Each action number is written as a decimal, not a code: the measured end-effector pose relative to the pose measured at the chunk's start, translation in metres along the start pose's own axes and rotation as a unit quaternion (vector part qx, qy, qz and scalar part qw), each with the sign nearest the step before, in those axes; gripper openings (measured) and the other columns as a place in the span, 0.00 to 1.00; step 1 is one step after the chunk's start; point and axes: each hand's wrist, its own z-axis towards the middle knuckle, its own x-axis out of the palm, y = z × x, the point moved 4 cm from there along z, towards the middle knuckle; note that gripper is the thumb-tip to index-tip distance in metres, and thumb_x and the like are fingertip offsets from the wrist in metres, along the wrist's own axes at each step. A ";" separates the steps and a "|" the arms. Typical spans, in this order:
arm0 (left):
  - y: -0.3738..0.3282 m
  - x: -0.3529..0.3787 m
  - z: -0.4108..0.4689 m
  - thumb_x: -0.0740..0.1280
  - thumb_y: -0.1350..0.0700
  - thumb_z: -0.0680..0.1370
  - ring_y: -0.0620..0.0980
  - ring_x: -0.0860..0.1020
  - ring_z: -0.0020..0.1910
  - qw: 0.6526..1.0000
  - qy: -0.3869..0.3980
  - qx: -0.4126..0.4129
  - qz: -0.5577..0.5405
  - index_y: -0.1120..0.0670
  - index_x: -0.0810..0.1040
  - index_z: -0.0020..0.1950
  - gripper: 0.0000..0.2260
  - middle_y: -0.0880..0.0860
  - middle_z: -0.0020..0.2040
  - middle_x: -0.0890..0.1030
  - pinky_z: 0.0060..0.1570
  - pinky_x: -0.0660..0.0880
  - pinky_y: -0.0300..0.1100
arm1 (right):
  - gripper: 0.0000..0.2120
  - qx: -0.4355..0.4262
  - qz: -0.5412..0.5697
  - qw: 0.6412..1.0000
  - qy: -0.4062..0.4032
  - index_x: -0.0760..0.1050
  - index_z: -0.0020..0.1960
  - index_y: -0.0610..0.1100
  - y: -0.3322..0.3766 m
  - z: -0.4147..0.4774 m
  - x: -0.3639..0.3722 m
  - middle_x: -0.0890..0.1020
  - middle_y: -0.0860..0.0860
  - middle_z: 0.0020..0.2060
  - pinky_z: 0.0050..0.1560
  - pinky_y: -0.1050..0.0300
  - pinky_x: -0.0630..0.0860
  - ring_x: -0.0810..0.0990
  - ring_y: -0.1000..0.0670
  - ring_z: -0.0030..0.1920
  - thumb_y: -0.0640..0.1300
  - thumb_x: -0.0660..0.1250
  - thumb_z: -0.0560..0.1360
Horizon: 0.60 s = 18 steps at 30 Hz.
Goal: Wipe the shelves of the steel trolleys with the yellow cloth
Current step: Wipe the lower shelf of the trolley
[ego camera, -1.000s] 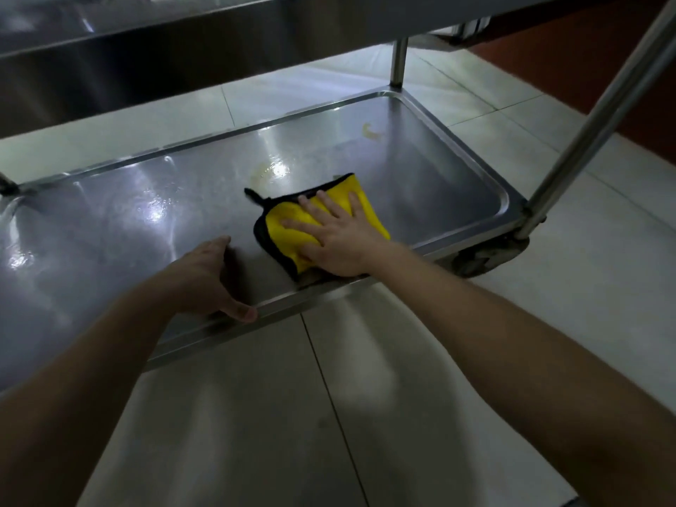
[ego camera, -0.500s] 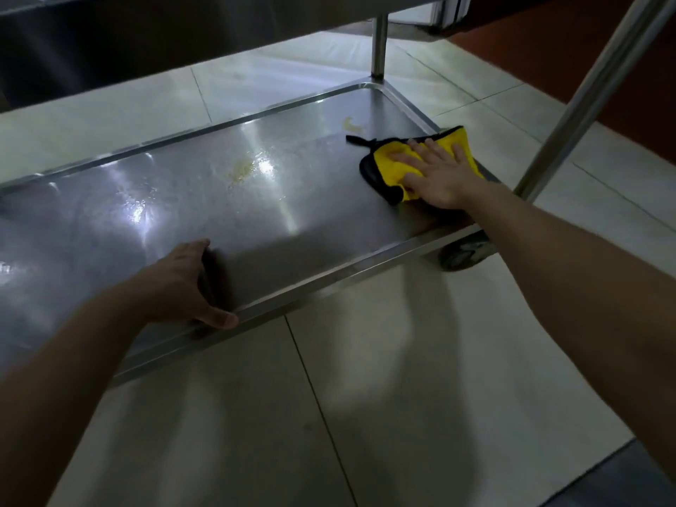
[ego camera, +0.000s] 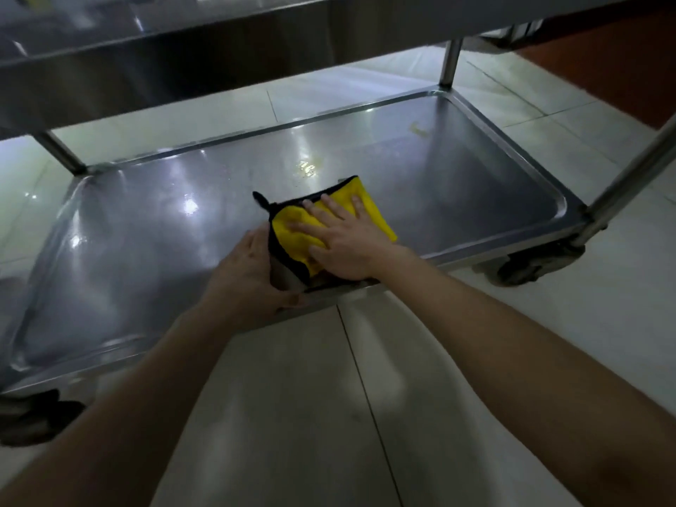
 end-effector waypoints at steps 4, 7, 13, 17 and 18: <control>0.020 0.002 -0.034 0.74 0.21 0.65 0.55 0.52 0.87 0.992 -0.120 0.023 0.018 0.54 0.48 0.88 0.65 0.55 0.88 0.55 0.84 0.57 0.58 | 0.27 -0.033 -0.013 0.999 -0.002 0.50 0.85 0.67 0.014 -0.028 0.005 0.44 0.57 0.87 0.83 0.34 0.36 0.39 0.50 0.86 0.61 0.49 0.86; 0.069 -0.006 -0.046 0.57 0.21 0.74 0.53 0.48 0.88 0.983 -0.179 0.011 0.043 0.55 0.49 0.88 0.55 0.55 0.89 0.54 0.86 0.52 0.58 | 0.28 -0.022 -0.021 1.000 0.000 0.49 0.85 0.67 0.015 -0.029 0.001 0.43 0.58 0.87 0.83 0.34 0.37 0.38 0.50 0.86 0.61 0.51 0.87; 0.130 0.000 -0.052 0.39 0.37 0.84 0.48 0.38 0.87 0.983 -0.137 -0.025 0.122 0.54 0.44 0.89 0.36 0.53 0.89 0.45 0.86 0.42 0.56 | 0.29 0.025 -0.018 1.000 0.004 0.48 0.85 0.69 0.016 0.024 -0.002 0.43 0.57 0.87 0.82 0.31 0.36 0.39 0.50 0.86 0.65 0.49 0.84; 0.127 0.002 -0.048 0.38 0.39 0.84 0.47 0.37 0.87 0.983 -0.137 -0.030 0.117 0.54 0.42 0.89 0.35 0.52 0.89 0.44 0.86 0.40 0.54 | 0.31 0.069 -0.002 0.998 0.012 0.48 0.84 0.69 0.033 0.097 -0.007 0.43 0.57 0.87 0.80 0.28 0.35 0.38 0.49 0.86 0.69 0.45 0.82; 0.127 0.002 -0.048 0.38 0.39 0.84 0.47 0.37 0.87 0.982 -0.141 -0.033 0.119 0.54 0.42 0.89 0.35 0.52 0.89 0.44 0.86 0.40 0.54 | 0.32 0.070 -0.001 0.997 0.013 0.48 0.84 0.69 0.039 0.111 -0.007 0.44 0.57 0.87 0.80 0.27 0.34 0.39 0.48 0.86 0.70 0.44 0.81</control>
